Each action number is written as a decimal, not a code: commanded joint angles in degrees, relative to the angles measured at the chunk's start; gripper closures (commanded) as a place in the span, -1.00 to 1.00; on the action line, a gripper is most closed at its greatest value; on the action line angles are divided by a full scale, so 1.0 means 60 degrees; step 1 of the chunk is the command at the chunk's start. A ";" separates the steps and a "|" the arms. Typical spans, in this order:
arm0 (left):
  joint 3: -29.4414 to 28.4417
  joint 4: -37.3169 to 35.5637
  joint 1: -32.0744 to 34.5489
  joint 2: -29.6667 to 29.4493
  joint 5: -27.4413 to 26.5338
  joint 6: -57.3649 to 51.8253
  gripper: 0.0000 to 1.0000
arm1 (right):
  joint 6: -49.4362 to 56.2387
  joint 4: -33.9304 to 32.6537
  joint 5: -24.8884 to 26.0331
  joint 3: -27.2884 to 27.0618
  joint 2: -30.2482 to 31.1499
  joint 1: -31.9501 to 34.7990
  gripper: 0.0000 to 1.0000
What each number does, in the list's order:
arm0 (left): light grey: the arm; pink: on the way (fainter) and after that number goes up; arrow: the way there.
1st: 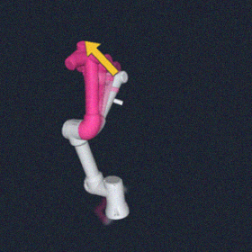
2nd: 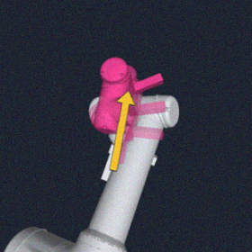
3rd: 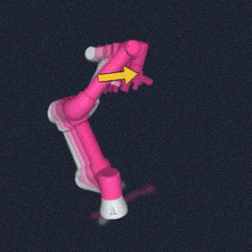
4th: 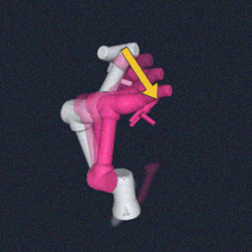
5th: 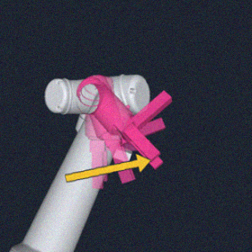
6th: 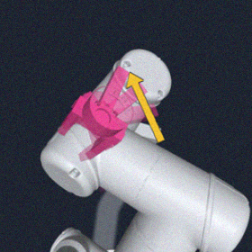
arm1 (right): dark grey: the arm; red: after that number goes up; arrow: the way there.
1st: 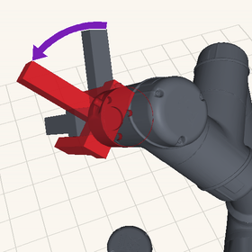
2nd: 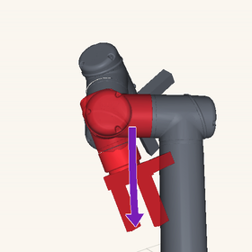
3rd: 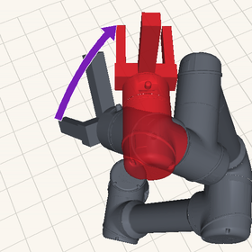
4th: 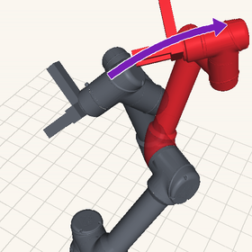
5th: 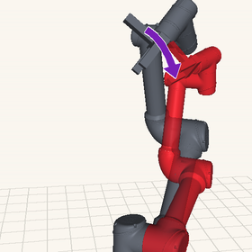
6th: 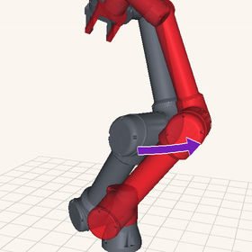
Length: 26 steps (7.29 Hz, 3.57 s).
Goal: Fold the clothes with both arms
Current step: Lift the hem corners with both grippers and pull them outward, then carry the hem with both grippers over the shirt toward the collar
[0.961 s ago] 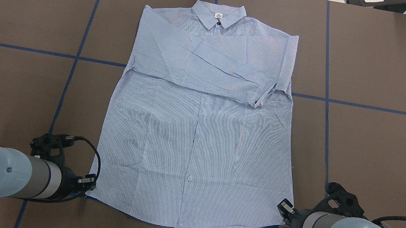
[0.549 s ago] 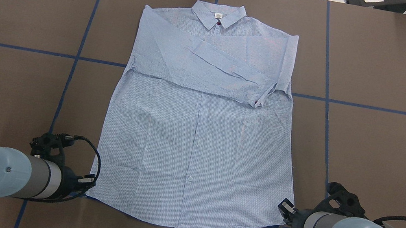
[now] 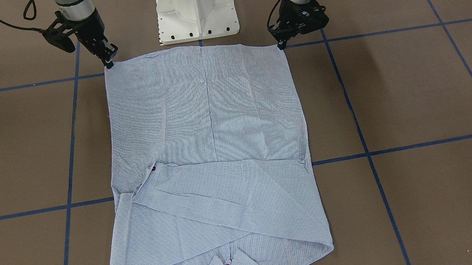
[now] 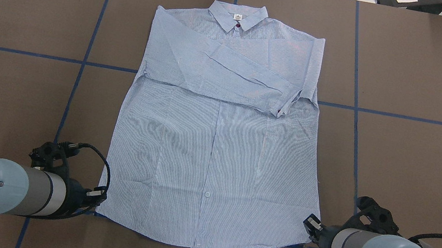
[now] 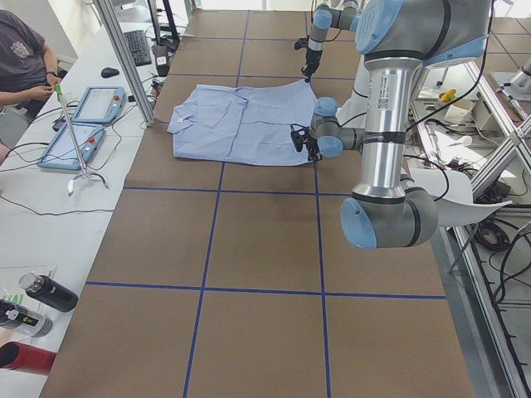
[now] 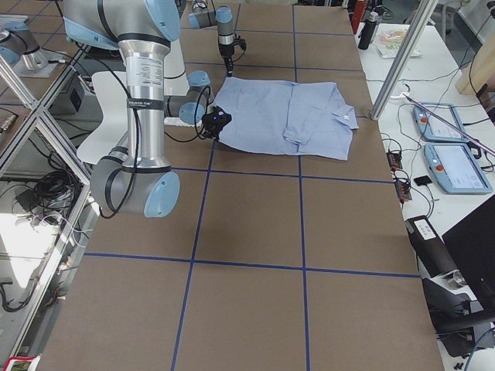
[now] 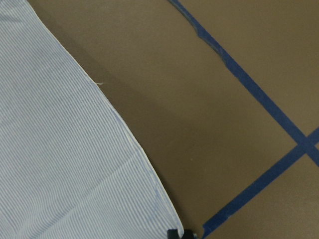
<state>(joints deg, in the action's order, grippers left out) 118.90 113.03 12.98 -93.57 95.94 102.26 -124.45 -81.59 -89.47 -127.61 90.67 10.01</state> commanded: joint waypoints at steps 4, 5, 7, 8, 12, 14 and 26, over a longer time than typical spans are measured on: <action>0.2253 -0.0029 -0.0025 0.1061 0.0108 0.0400 1.00 | 0.0015 -0.0010 -0.0014 -0.0864 0.0665 0.0059 1.00; 0.2591 -0.0029 -0.0039 0.1064 0.0166 0.0634 1.00 | 0.0015 -0.0010 -0.0015 -0.1097 0.0796 0.0059 1.00; 0.3381 -0.0610 -0.0039 0.0904 0.0502 0.0783 1.00 | 0.0000 -0.0010 -0.0015 -0.1727 0.1046 0.0146 1.00; 0.3342 -0.0803 -0.0010 0.0598 0.0692 0.0783 1.00 | 0.0029 -0.0010 -0.0029 -0.1772 0.0930 0.0568 1.00; 0.2566 -0.1010 0.1874 -0.0927 0.0708 0.0578 1.00 | 0.0015 -0.1625 -0.0673 -0.0998 -0.1786 0.2734 1.00; 0.2624 -0.1010 0.3265 -0.0943 0.1554 0.0578 1.00 | -0.0014 -0.3184 -0.0659 -0.1040 -0.2934 0.3572 1.00; 0.0156 -0.0719 0.5232 -0.2566 0.1470 0.0346 1.00 | 0.0160 -0.3248 -0.1787 0.1753 -0.4709 0.6080 1.00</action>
<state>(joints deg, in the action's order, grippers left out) 125.73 107.78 43.33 -105.89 104.86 105.57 -124.25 -101.34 -100.33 -120.89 64.08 46.31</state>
